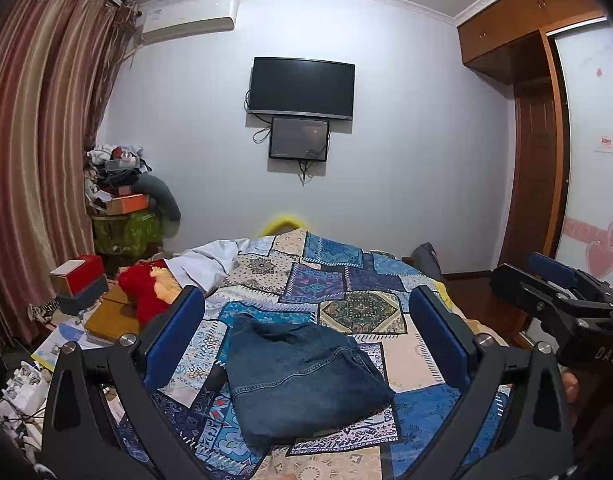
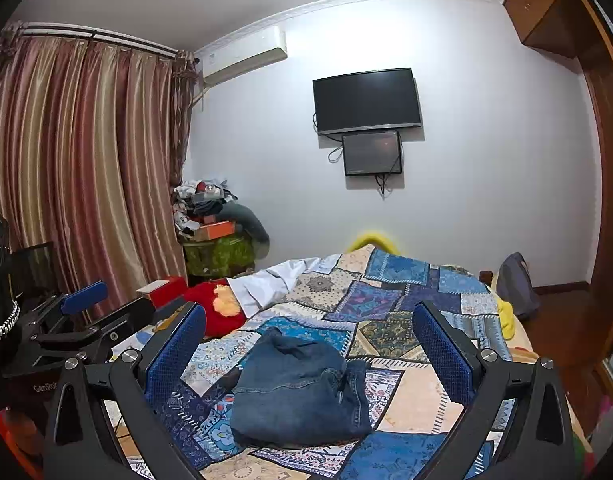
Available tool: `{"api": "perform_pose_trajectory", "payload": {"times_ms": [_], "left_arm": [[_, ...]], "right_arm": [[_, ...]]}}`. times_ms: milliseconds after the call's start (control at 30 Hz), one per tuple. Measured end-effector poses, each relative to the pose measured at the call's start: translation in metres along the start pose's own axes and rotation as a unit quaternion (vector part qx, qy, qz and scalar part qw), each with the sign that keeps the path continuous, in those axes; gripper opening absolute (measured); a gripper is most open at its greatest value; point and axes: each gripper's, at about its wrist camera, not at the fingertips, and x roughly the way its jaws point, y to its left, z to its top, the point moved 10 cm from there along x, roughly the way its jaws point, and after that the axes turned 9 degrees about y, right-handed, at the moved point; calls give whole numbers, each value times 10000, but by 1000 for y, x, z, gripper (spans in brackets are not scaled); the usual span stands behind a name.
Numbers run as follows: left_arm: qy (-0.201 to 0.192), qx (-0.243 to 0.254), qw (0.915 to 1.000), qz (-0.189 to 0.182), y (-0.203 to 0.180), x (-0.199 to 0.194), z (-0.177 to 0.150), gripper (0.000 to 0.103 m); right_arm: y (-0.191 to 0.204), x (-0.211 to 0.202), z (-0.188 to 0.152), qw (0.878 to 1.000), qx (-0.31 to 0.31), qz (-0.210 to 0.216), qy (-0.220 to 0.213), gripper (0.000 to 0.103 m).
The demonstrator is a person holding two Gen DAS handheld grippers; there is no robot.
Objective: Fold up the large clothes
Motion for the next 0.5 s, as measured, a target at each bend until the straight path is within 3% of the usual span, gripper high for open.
{"api": "perform_pose_trajectory", "payload": {"times_ms": [500], "left_arm": [[-33,92,9999,-60,-4,-2,0,103]], "right_arm": [[-2,2,-1,10000,17,-14,8,103]]}}
